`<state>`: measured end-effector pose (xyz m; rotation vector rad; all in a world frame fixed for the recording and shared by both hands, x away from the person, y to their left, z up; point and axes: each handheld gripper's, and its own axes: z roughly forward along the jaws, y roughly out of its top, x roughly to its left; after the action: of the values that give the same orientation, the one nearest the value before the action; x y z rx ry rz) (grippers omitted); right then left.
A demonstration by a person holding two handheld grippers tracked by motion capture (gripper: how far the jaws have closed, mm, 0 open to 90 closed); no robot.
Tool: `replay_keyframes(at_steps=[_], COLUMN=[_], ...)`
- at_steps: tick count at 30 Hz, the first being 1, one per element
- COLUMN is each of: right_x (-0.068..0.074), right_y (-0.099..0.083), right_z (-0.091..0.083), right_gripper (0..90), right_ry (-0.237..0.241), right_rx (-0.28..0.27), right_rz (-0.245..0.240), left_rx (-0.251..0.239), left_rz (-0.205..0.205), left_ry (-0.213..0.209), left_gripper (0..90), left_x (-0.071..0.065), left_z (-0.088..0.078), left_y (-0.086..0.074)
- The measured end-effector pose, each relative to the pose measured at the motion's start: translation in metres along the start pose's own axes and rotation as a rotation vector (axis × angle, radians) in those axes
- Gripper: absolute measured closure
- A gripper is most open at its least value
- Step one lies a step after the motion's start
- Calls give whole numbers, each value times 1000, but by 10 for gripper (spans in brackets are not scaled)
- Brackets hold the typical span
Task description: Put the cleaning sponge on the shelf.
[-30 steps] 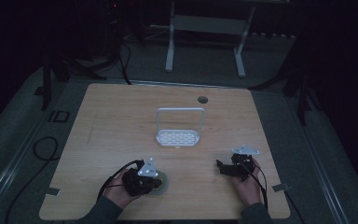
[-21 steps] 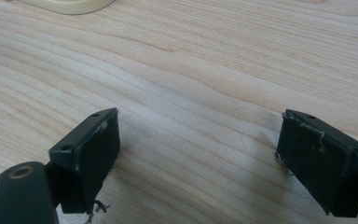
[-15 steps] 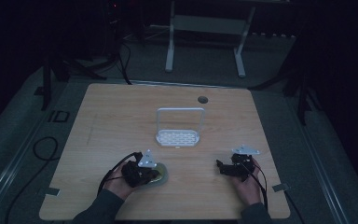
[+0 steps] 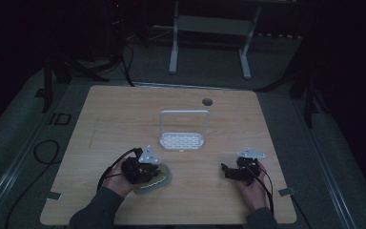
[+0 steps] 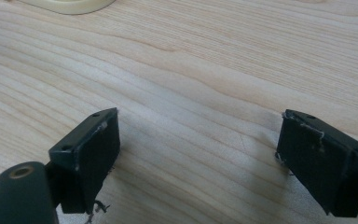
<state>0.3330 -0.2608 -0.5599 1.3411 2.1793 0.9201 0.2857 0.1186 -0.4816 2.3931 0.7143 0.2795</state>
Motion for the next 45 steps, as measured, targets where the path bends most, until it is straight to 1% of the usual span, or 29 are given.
replay_keyframes(at_steps=[1,3,4,6,7,8,9,10,13,16,19,20,21,23,29,30,32,35,38,45], right_x=[0,0,0,0,0,0,0,0,0,0,0,0,0,0,0,0,0,0,0,0], right_y=[0,0,0,0,0,0,0,0,0,0,0,0,0,0,0,0,0,0,0,0], right_z=[0,0,0,0,0,0,0,0,0,0,0,0,0,0,0,0,0,0,0,0], right_gripper=[128,128,128,128,128,128,128,128,128,128,128,128,128,128,128,128,128,128,128,128], right_ry=[0,0,0,0,0,0,0,0,0,0,0,0,0,0,0,0,0,0,0,0], right_rx=[0,0,0,-1,-1,0,-1,-1,0,-1,-1,-1,-1,-1,-1,-1,0,-1,-1,-1], right_rz=[0,1,1,1,1,1,1,1,1,1,1,1,1,1,1,1,1,1,1,1], left_rx=[5,16,17,26,32,40,51,51,74,86,107,122,122,143,180,190,201,221,236,278], left_rz=[2,2,0,-1,-1,-1,-9,-9,-17,-18,-14,-12,-12,-9,-9,0,5,22,29,35], left_ry=[2,3,2,-2,-5,-11,-16,-16,-25,-28,-33,-36,-36,-41,-55,-58,-62,-80,-93,-101], left_gripper=[753,713,713,675,675,649,639,632,614,600,591,589,588,582,575,575,574,568,568,563], left_x=[1,3,4,6,7,8,11,11,16,17,20,21,21,23,25,26,26,26,25,27], left_z=[-1,-3,-3,-4,-5,-5,-6,-6,-6,-6,-6,-6,-6,-6,-4,-4,-3,-1,0,2], left_y=[1,2,3,4,5,5,6,6,7,8,11,13,13,16,19,20,21,23,26,32])
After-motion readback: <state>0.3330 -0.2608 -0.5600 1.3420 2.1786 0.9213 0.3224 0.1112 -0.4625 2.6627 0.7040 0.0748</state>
